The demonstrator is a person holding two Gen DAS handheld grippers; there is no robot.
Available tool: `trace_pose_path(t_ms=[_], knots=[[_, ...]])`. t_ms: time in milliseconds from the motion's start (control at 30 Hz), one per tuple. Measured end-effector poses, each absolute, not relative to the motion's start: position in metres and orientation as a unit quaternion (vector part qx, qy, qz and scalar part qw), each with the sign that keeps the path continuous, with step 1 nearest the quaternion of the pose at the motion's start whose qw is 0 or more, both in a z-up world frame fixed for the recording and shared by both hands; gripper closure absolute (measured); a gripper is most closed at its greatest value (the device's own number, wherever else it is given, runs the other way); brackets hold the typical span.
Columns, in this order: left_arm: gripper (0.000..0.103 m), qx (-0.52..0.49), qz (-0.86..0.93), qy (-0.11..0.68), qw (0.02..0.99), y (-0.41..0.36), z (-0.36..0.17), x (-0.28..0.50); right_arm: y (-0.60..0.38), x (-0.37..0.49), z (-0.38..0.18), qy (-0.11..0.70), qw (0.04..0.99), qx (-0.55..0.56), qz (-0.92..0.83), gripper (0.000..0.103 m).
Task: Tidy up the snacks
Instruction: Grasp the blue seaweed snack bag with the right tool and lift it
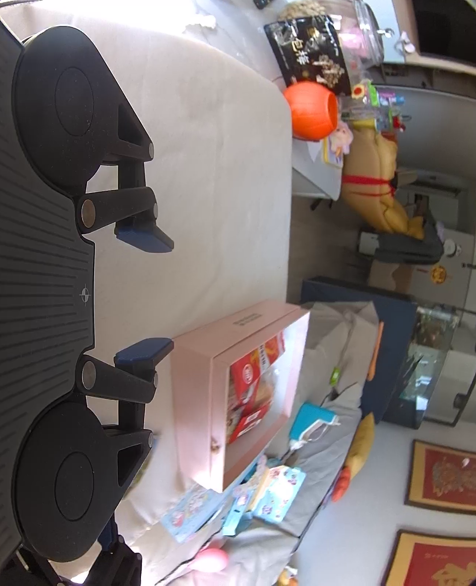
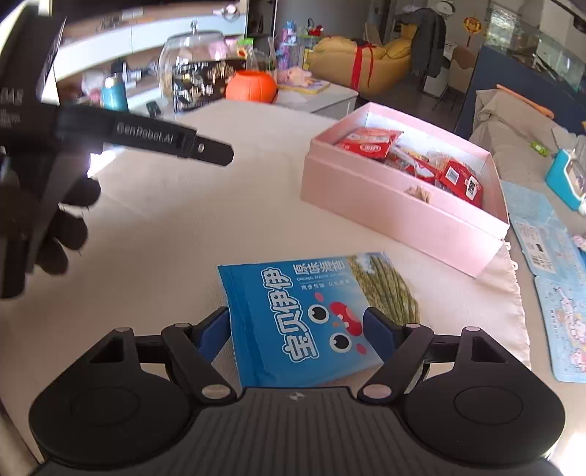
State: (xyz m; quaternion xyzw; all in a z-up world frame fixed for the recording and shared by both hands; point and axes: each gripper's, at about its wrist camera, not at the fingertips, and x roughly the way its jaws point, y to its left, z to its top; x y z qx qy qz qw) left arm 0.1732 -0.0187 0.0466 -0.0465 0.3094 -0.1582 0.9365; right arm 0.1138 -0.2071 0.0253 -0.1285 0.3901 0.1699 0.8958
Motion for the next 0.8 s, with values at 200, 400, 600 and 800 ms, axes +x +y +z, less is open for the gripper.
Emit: trace_pose_path(t_ms=[200, 400, 600, 800], knots=[[0.047, -0.032, -0.143, 0.323, 0.935, -0.024, 0.04, 0.174, -0.23, 0.109, 0.018, 0.411, 0.892, -0.16, 0.096, 0.023], [0.047, -0.02, -0.125, 0.325, 0.937, -0.023, 0.04, 0.173, -0.272, 0.12, 0.024, 0.422, 0.9, -0.089, 0.061, 0.016], [0.047, -0.014, -0.121, 0.324, 0.938, -0.022, 0.04, 0.174, -0.273, 0.116, 0.044, 0.401, 0.907, 0.029, 0.124, 0.017], [0.047, -0.015, -0.124, 0.327, 0.937, -0.022, 0.039, 0.173, -0.268, 0.138, 0.043, 0.385, 0.922, 0.035, -0.026, 0.017]])
